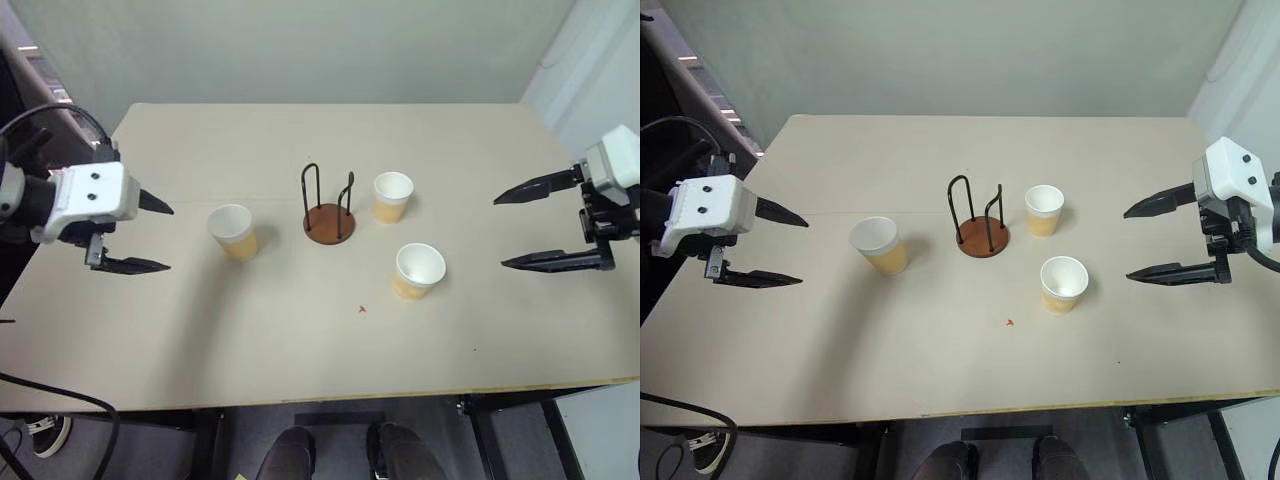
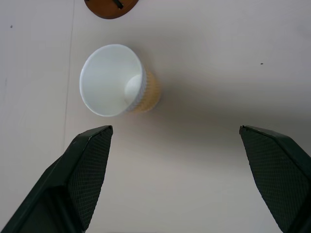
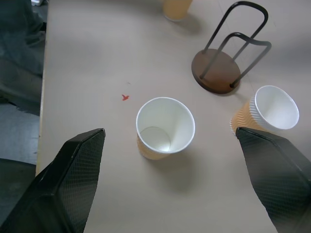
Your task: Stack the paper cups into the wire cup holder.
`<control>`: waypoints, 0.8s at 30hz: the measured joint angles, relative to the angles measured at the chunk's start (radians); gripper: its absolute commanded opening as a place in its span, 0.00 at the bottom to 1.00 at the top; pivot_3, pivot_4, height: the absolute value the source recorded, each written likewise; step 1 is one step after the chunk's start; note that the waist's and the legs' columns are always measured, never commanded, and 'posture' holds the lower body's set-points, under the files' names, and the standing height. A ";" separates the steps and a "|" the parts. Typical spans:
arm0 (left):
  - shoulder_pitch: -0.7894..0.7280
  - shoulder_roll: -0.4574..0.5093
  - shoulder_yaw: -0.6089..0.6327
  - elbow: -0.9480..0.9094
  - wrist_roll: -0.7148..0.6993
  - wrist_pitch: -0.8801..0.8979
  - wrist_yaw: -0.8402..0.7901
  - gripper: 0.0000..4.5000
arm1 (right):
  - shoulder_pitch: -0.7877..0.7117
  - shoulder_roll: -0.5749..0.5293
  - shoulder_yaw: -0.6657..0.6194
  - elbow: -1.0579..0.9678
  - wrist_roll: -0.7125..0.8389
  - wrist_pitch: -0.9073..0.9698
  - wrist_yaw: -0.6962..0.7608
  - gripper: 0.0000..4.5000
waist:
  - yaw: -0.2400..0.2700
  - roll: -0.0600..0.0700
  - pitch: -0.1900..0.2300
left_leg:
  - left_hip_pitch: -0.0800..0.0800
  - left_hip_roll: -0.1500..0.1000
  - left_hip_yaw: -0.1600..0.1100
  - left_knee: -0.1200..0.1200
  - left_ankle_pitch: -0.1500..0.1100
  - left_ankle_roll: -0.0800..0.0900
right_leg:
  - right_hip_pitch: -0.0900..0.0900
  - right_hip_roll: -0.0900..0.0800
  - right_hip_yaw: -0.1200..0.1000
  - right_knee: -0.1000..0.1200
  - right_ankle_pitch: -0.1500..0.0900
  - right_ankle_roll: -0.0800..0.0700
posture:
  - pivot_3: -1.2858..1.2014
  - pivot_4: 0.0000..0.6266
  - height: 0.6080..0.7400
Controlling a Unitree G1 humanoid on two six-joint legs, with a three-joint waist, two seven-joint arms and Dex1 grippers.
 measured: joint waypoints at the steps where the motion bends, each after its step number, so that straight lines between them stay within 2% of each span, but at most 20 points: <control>1: 0.003 0.000 0.006 -0.001 -0.001 0.001 0.000 1.00 | 0.000 0.000 0.000 0.000 0.001 0.000 0.003 1.00 | 0.000 0.000 0.000 | 0.000 0.000 0.000 0.001 0.000 0.000 | 0.000 0.000 0.000 0.000 0.000 0.000 | 0.52 0.24 1.00; 7: -0.004 -0.015 0.020 -0.013 -0.015 0.009 0.004 1.00 | 0.017 -0.001 -0.002 -0.016 0.020 0.001 0.008 1.00 | 0.000 0.000 0.000 | 0.000 0.000 0.000 0.007 -0.001 0.002 | 0.002 0.000 0.000 0.001 0.004 0.001 | 0.52 0.24 1.00; 12: -0.159 -0.201 -0.025 0.047 0.058 0.019 0.142 1.00 | 0.025 -0.002 -0.014 -0.028 0.028 0.009 -0.006 1.00 | 0.014 0.001 -0.001 | 0.000 -0.001 0.000 0.011 0.001 0.005 | 0.006 0.000 0.000 0.000 0.009 0.001 | 0.52 0.24 1.00; 15: -0.234 -0.418 -0.093 0.105 0.177 0.043 0.350 1.00 | 0.031 0.003 -0.027 -0.048 0.032 0.019 -0.035 1.00 | 0.024 0.004 -0.002 | 0.004 -0.005 0.000 0.011 0.005 0.009 | 0.012 -0.004 0.000 0.000 0.011 0.004 | 0.52 0.24 1.00; 18: -0.234 -0.583 -0.152 0.120 0.204 0.079 0.431 1.00 | 0.052 0.006 -0.038 -0.081 0.049 0.038 -0.054 1.00 | 0.019 0.001 -0.001 | 0.002 -0.006 0.002 0.013 0.006 0.010 | 0.011 -0.005 0.000 -0.003 0.014 0.007 | 0.52 0.24 1.00; 20: -0.240 -0.657 -0.174 0.121 0.207 0.094 0.457 1.00 | 0.063 -0.001 -0.049 -0.091 0.052 0.046 -0.064 1.00 | 0.015 0.001 -0.001 | 0.001 -0.006 0.003 0.014 0.009 0.009 | 0.011 -0.005 0.001 -0.004 0.014 0.009 | 0.52 0.24 1.00; 21: -0.246 -0.688 -0.190 0.122 0.217 0.101 0.472 1.00 | 0.070 -0.003 -0.061 -0.093 0.052 0.050 -0.071 1.00 | 0.014 0.001 -0.001 | 0.001 -0.006 0.004 0.014 0.012 0.003 | 0.011 -0.005 0.001 -0.004 0.014 0.009 | 0.52 0.24 1.00; 24: -0.254 -0.743 -0.215 0.156 0.250 0.132 0.532 1.00 | 0.085 -0.009 -0.082 -0.103 0.056 0.063 -0.091 1.00 | 0.012 0.001 -0.001 | 0.001 -0.006 0.004 0.013 0.014 0.001 | 0.011 -0.004 0.001 -0.004 0.013 0.011 | 0.52 0.24 1.00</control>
